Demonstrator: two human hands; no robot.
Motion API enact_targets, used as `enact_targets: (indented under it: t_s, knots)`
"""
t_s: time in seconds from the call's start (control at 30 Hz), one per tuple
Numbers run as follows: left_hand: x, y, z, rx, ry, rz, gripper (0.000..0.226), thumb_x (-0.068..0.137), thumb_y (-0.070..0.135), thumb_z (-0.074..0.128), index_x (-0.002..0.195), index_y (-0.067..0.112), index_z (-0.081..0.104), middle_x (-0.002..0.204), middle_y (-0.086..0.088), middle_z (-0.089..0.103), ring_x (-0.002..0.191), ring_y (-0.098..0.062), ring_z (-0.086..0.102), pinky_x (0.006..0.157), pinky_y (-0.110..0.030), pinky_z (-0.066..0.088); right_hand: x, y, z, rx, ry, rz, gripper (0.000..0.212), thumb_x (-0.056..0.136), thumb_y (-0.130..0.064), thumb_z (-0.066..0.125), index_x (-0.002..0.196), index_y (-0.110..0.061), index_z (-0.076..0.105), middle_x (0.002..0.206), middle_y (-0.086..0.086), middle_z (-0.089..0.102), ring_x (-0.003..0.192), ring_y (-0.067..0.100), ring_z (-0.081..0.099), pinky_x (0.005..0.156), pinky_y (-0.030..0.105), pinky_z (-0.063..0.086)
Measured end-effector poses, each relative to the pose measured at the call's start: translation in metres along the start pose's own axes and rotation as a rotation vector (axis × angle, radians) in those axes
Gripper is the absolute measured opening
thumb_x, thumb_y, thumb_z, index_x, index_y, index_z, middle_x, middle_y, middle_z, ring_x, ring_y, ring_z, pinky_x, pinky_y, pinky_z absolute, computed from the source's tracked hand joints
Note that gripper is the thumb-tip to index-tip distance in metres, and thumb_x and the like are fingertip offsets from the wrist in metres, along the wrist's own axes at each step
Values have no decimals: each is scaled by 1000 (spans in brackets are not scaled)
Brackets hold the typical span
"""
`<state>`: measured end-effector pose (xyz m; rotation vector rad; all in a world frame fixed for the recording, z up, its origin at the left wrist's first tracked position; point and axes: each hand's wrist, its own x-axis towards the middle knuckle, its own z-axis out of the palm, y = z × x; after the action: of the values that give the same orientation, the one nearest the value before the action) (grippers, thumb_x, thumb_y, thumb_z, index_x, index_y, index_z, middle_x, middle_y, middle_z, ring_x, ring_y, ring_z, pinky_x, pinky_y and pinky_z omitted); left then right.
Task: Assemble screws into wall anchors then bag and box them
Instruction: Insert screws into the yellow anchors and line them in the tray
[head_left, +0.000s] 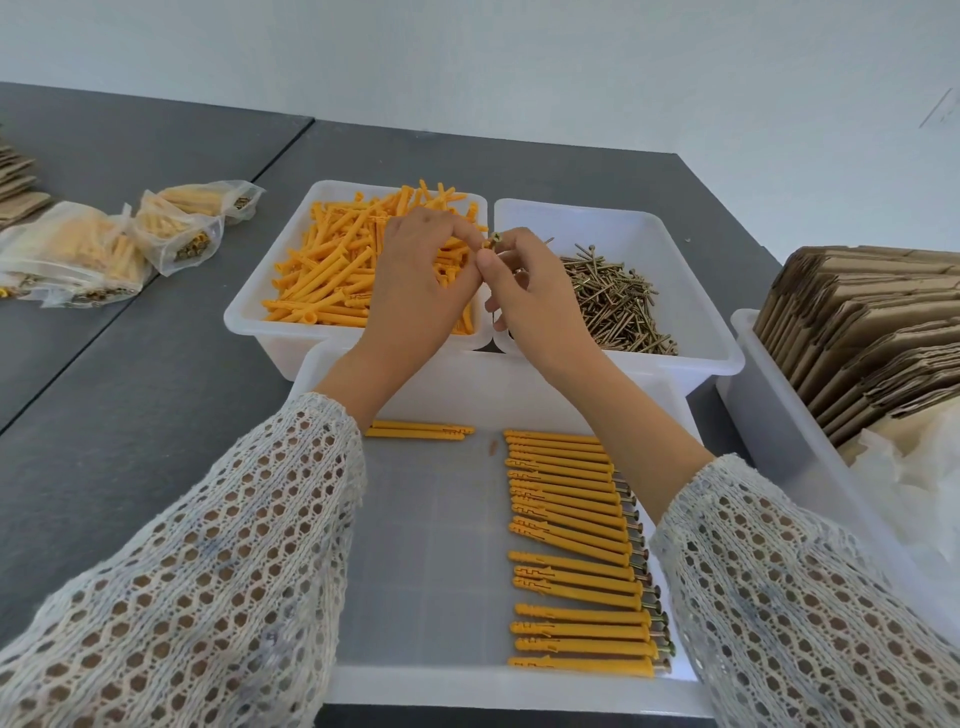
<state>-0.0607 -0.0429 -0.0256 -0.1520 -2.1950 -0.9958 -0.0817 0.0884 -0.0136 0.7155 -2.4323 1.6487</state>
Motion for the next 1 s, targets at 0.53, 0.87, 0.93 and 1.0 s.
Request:
enact_targets:
  t_s: [0.53, 0.87, 0.93, 1.0]
  knots:
    - [17, -6, -18, -998, 26, -763, 35, 101, 42, 47, 92, 21, 72, 85, 6, 67, 74, -11, 59, 67, -28, 45, -12, -27, -20, 157, -882, 175, 11, 99, -12, 56, 97, -3, 62, 71, 6, 61, 47, 14, 46, 51, 25, 43]
    - [14, -9, -18, -1057, 90, -753, 21, 98, 25, 50, 90, 13, 65, 61, 6, 49, 52, -7, 42, 52, -22, 34, -77, -22, 63, -966, -955, -185, 6, 94, -4, 53, 89, -7, 56, 95, 9, 58, 84, 30, 60, 59, 29, 40]
    - [14, -9, -18, -1061, 91, -750, 19, 97, 24, 51, 90, 13, 65, 62, 5, 49, 53, -8, 42, 52, -22, 35, -75, -20, 72, -1035, -848, -250, 22, 96, -3, 51, 117, -8, 57, 115, 10, 61, 103, 34, 63, 67, 35, 42]
    - [15, -8, -18, -1061, 94, -753, 17, 95, 23, 52, 89, 12, 65, 61, 5, 49, 53, -8, 42, 52, -22, 35, -73, -17, 76, -1057, -780, -293, 29, 98, -1, 48, 126, -7, 52, 118, 10, 62, 106, 34, 63, 67, 36, 41]
